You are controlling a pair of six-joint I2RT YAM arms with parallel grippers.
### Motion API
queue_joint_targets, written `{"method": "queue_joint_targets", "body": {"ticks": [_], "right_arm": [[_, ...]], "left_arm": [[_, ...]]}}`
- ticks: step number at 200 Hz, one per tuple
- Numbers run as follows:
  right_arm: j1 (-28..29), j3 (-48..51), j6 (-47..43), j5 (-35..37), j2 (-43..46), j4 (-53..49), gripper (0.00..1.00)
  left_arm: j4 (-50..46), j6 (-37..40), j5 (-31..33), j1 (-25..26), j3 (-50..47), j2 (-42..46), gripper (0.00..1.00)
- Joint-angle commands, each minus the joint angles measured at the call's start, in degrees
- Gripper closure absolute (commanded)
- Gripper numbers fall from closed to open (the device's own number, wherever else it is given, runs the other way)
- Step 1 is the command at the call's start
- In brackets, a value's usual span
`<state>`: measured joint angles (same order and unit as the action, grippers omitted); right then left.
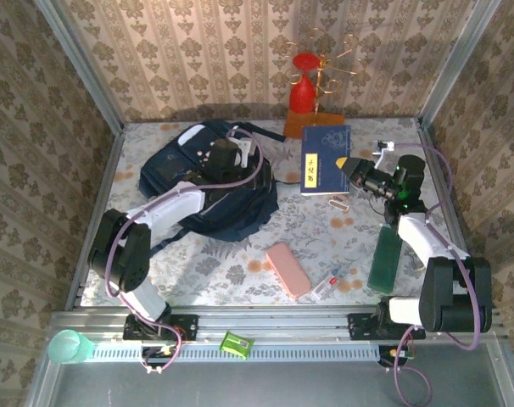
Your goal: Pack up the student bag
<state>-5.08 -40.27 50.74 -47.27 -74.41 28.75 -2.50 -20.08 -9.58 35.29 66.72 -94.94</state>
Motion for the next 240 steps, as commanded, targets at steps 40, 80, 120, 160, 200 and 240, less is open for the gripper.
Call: {"method": "queue_joint_targets", "body": {"ticks": [40,80,120,160,200,240], "right_arm": [[-0.02,-0.42,-0.95,2.63,-0.97,-4.17,1.00],[-0.10,-0.03,-1.84,2.62,-1.17,-4.93,1.00],[-0.10,0.27,-1.48,2.18,-1.46,-4.76,1.00],[0.14,1.26,-0.38,2.31,-0.31,-5.28,1.00],[5.67,2.33,1.89,2.40,0.92,-5.97,1.00],[15.64,2.07,4.49,5.10,-0.68,-4.93,1.00]], "left_arm": [[-17.18,21.57,20.06,6.96,4.48,-5.75,0.32],[-18.56,21.74,22.42,8.43,6.84,-9.52,0.43],[-19.22,21.78,26.39,8.48,8.41,-11.67,0.66],[-19.18,22.95,26.51,8.48,8.76,-9.53,0.99],[-14.63,24.34,30.22,8.33,7.07,-0.41,1.00],[-12.19,26.33,31.82,7.09,7.56,6.10,1.00]]}}
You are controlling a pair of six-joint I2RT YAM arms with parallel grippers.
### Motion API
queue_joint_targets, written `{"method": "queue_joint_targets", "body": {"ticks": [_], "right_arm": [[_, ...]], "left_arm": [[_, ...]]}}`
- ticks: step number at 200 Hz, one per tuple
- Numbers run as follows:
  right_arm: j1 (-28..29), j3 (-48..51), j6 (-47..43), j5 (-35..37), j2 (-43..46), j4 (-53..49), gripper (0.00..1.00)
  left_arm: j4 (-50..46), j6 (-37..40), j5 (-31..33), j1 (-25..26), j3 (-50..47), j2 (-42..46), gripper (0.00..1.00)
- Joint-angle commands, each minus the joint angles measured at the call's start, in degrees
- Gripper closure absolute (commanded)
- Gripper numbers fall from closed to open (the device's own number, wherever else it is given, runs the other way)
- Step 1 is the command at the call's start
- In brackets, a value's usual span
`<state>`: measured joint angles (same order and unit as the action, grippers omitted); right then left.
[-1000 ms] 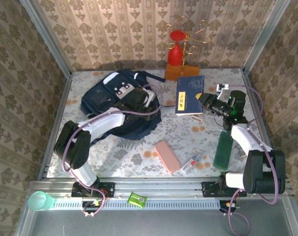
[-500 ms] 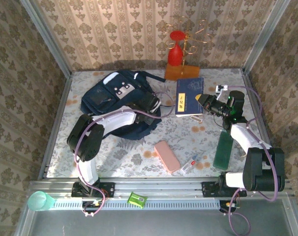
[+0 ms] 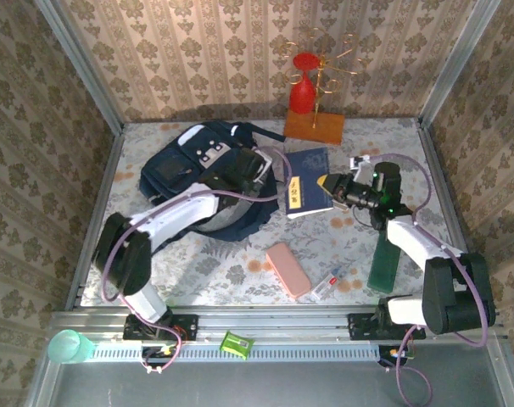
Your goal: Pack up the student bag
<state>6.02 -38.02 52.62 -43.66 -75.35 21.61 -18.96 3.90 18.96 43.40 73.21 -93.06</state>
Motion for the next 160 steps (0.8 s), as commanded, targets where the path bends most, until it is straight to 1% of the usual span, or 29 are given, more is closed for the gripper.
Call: {"method": "queue_joint_targets", "body": {"ticks": [1,23,26,45,69,93,119,160], "right_arm": [[4.79,-0.20,2.77,1.61,0.10,2.35,1.00],[10.19,-2.03,5.96,2.51,-3.98,7.03,1.00],[11.22,-2.60,6.39,2.67,-6.25,7.83,1.00],[14.78,-5.88,8.62,3.46,-12.19,10.80,1.00],[18.07,-11.37,12.27,4.46,-20.42,14.41,1.00],[20.37,-17.57,14.88,5.43,-27.32,15.55,1.00],[21.27,-23.63,18.23,6.99,-34.10,15.20,1.00],[21.75,-32.48,19.72,10.56,-40.84,11.78,1.00]], "left_arm": [[4.27,2.43,3.27,-1.07,1.11,4.30,1.00],[4.20,3.91,3.89,-2.21,2.63,5.71,1.00],[4.16,4.06,3.89,-2.32,2.80,5.85,1.00],[4.43,4.75,3.49,-3.48,3.80,6.96,1.00],[4.55,4.45,1.60,-5.00,5.37,8.05,1.00],[4.55,4.29,-0.70,-6.13,6.58,8.42,1.00],[4.68,4.52,-1.60,-6.79,7.03,8.35,1.00],[5.06,4.14,-2.72,-7.62,6.60,8.79,1.00]]}}
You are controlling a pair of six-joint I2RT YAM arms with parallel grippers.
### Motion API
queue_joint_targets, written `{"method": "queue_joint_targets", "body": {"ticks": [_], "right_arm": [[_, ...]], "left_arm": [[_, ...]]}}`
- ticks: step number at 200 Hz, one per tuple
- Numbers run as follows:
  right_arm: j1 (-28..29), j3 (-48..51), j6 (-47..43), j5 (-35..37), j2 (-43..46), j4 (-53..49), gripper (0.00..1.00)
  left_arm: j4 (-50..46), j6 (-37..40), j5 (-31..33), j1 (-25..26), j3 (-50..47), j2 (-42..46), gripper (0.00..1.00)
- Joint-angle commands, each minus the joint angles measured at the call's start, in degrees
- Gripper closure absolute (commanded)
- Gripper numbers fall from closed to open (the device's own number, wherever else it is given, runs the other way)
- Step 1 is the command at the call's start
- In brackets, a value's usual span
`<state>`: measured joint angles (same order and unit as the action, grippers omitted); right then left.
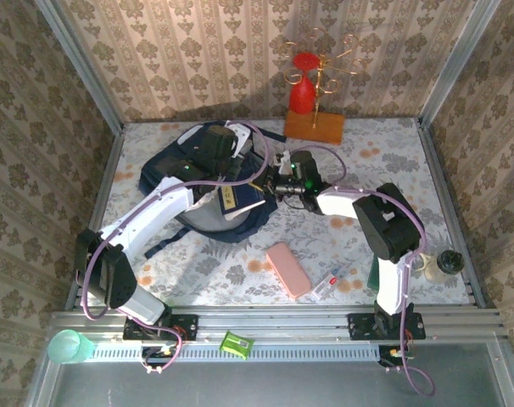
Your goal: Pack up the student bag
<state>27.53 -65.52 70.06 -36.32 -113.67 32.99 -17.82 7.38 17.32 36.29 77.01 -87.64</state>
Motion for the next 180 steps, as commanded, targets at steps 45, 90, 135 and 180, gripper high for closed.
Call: {"method": "queue_joint_targets", "body": {"ticks": [45,90,135,180], "right_arm": [[1.12,-13.21,4.78,5.99,-9.03,-0.38,1.00],[3.27,-17.02,3.59,17.18,-13.93,-5.76,1.00],[7.17,-21.48,5.01,25.26,-18.32,2.82,1.00],[7.23,-13.79,2.18,25.00,-8.70,6.34,1.00]], "left_arm": [[4.38,0.35,-2.46,-0.96,2.31,3.42,1.00],[4.81,-0.87,-3.85,-1.14,1.74,3.55,1.00],[3.82,-2.73,-5.00,-1.23,2.42,2.83,1.00],[3.36,-3.37,-5.10,-1.79,2.98,3.44,1.00]]}}
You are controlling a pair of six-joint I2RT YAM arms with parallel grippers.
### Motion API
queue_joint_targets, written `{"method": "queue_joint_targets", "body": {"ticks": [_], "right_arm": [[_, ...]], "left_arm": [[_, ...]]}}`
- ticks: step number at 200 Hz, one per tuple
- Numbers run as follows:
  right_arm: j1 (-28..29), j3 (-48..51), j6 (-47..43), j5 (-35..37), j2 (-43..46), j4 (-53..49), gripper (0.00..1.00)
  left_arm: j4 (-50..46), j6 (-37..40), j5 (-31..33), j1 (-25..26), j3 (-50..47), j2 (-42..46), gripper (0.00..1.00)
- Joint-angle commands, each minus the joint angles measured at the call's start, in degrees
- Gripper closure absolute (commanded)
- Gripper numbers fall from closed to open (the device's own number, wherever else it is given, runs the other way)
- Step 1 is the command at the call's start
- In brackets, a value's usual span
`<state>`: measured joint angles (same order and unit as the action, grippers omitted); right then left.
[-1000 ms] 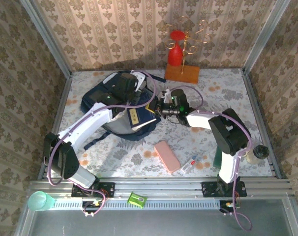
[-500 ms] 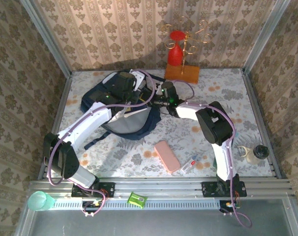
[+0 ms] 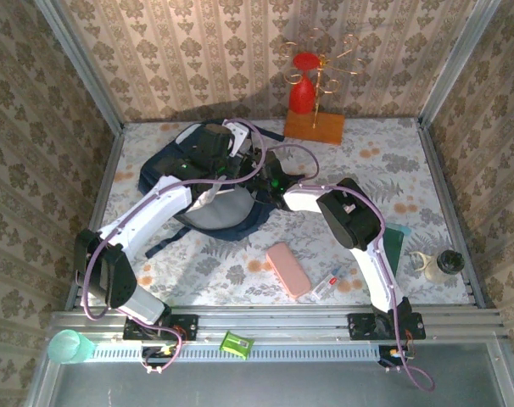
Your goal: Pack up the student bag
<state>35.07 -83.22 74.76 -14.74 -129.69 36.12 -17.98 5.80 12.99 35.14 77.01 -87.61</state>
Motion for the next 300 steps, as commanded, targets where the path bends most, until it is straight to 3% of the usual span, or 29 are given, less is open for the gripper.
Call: {"method": "queue_joint_targets", "body": {"ticks": [1,47,126,189,256,281,300], "right_arm": [[-0.29,4.06,-2.65,3.42,7.64,3.15,1.00],[0.02,8.15,-3.13,-0.76,12.61,10.01,1.00],[0.61,-3.49,-5.92,-1.28,2.33,6.85,1.00],[1.42,-6.17,-11.82,7.42,-1.58,-9.34,1.00],[5.01,-13.41,-6.74,17.12,-6.06,-8.94,0.99],[6.13,-17.80,-6.20,19.38,-8.56,-10.19,0.91],[5.59,-17.10,-7.76,17.33,-8.18,-10.72,0.79]], "left_arm": [[3.54,-1.82,-0.82,-0.66,2.89,3.42,1.00],[3.86,-4.16,-3.12,-2.85,2.79,3.44,1.00],[2.79,-5.45,-5.89,-3.41,4.37,4.00,1.00],[2.58,-5.71,-6.65,-3.41,4.35,3.86,1.00],[2.86,-7.65,-8.69,-3.32,4.80,2.71,1.00],[3.12,-8.17,-8.65,-3.32,4.99,2.36,1.00],[3.39,-8.42,-8.34,-3.31,4.99,2.19,1.00]]}}
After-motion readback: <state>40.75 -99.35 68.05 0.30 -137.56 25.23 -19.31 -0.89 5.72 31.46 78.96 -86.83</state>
